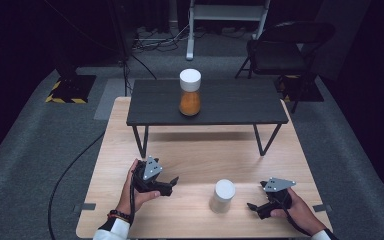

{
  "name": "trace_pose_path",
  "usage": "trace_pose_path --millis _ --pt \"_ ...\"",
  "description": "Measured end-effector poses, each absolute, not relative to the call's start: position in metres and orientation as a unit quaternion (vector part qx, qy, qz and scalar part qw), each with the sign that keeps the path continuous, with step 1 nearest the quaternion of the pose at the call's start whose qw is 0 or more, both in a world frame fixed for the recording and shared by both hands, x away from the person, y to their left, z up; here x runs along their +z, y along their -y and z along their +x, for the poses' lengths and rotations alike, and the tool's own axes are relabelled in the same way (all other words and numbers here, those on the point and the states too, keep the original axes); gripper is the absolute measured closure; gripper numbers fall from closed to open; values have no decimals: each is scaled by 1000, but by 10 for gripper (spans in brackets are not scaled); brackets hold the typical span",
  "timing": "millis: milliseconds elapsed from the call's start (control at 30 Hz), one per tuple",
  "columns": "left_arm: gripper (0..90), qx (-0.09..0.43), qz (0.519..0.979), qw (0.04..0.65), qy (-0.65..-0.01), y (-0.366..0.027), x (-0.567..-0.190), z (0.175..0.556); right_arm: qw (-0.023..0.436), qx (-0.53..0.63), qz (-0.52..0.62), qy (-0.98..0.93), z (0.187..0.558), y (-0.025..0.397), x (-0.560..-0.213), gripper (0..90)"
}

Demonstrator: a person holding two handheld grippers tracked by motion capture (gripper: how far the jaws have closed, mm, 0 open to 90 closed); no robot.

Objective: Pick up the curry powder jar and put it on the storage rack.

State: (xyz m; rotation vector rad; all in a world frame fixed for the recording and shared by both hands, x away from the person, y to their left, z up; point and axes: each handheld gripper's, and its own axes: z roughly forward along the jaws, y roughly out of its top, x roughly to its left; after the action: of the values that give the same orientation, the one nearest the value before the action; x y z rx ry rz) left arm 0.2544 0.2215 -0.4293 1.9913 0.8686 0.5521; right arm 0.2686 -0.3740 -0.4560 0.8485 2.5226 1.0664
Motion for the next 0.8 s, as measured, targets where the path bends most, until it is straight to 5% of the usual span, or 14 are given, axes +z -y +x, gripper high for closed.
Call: trace_pose_path --millis 800 --pt "37 196 843 364 -344 -211 -449 267 137 368 293 -872 269 374 -456 0"
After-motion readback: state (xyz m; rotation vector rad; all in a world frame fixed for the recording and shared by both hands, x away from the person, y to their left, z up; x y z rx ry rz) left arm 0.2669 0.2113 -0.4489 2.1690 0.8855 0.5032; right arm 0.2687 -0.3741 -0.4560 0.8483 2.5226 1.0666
